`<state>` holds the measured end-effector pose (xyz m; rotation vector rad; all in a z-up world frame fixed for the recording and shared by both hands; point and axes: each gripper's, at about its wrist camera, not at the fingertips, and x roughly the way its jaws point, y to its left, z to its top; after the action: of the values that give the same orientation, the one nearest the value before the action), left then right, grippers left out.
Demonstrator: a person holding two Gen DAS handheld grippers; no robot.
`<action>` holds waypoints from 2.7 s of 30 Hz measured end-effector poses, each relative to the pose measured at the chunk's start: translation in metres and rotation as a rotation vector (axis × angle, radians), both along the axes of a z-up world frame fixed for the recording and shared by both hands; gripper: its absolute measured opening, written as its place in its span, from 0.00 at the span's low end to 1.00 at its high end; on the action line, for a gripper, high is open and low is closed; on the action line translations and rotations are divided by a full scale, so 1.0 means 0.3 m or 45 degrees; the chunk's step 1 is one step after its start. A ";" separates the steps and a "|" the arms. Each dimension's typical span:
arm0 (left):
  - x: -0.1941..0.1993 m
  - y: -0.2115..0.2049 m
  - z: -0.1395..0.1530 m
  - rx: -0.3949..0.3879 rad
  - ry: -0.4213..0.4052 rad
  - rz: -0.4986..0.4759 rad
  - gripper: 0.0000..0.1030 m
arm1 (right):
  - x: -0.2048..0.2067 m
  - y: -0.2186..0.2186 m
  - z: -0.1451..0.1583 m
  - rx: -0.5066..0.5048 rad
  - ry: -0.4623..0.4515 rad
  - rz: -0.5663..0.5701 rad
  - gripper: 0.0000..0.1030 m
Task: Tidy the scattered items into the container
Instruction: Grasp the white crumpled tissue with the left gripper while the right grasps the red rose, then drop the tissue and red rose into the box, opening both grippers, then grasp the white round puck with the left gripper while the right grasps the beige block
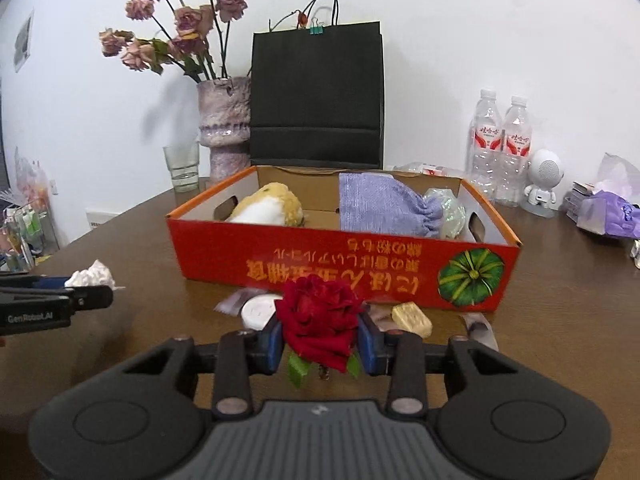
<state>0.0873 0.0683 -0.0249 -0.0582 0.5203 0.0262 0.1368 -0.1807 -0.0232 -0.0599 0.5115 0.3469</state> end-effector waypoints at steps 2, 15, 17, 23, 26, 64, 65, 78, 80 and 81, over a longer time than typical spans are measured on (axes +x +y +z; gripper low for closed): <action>-0.033 -0.032 0.005 -0.001 -0.005 -0.038 0.42 | -0.040 -0.015 0.001 -0.012 -0.002 0.007 0.35; -0.048 -0.147 0.039 0.010 -0.021 -0.131 0.43 | -0.117 -0.097 0.024 0.015 -0.013 -0.003 0.35; -0.046 -0.161 0.054 0.019 -0.047 -0.132 0.43 | -0.113 -0.106 0.029 0.024 -0.021 -0.009 0.35; 0.041 -0.205 0.133 0.038 -0.091 -0.190 0.43 | -0.043 -0.138 0.085 0.028 -0.056 -0.015 0.35; 0.143 -0.230 0.202 0.024 -0.093 -0.229 0.45 | 0.039 -0.156 0.152 0.017 -0.107 -0.033 0.35; 0.244 -0.264 0.058 0.006 0.015 -0.318 0.68 | 0.189 -0.214 0.018 -0.099 0.065 -0.001 0.70; 0.253 -0.278 0.042 0.013 0.030 -0.328 0.59 | 0.197 -0.206 0.001 -0.114 0.078 -0.008 0.66; 0.378 -0.343 -0.067 0.089 0.170 -0.314 0.48 | 0.315 -0.170 -0.073 -0.098 0.144 0.005 0.44; 0.377 -0.340 -0.069 0.102 0.165 -0.310 0.48 | 0.328 -0.157 -0.087 -0.108 0.156 0.013 0.43; 0.377 -0.339 -0.070 0.106 0.164 -0.304 0.48 | 0.333 -0.152 -0.093 -0.117 0.159 0.015 0.40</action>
<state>0.2005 -0.0333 -0.0459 0.0877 0.6514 -0.1825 0.2367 -0.2263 -0.0510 -0.1312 0.6513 0.3400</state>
